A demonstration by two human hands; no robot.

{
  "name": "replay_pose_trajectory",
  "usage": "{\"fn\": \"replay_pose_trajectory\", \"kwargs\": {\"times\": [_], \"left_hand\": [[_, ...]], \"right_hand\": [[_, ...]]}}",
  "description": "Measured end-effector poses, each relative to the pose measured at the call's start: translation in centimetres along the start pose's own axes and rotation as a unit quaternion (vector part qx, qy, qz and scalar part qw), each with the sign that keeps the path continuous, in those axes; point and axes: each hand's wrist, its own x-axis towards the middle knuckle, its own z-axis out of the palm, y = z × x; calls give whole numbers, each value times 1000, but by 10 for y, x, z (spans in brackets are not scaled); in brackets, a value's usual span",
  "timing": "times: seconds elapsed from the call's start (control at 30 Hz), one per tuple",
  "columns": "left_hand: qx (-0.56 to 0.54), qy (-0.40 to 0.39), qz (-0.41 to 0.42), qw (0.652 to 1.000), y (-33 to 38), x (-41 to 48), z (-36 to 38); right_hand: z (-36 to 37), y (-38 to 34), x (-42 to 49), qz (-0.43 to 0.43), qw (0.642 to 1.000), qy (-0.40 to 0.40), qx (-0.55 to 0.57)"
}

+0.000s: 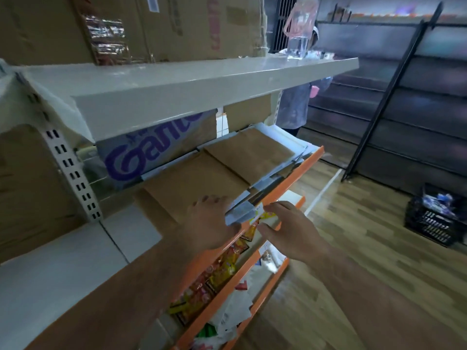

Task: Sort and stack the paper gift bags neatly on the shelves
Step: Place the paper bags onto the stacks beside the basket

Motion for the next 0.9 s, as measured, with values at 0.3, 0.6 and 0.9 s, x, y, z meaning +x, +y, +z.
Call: {"fn": "replay_pose_trajectory", "kwargs": {"times": [0.3,0.6,0.9], "left_hand": [[32,-21,-18,999,5,92,11],[15,20,-105,994,39,176,31],[40,9,-238,970,73,223,54]], "right_hand": [[-11,46,95,-25,999,-18,13],[-25,140,237,11,998,-19,53],[-47,210,351,78,991,-98,50]]}}
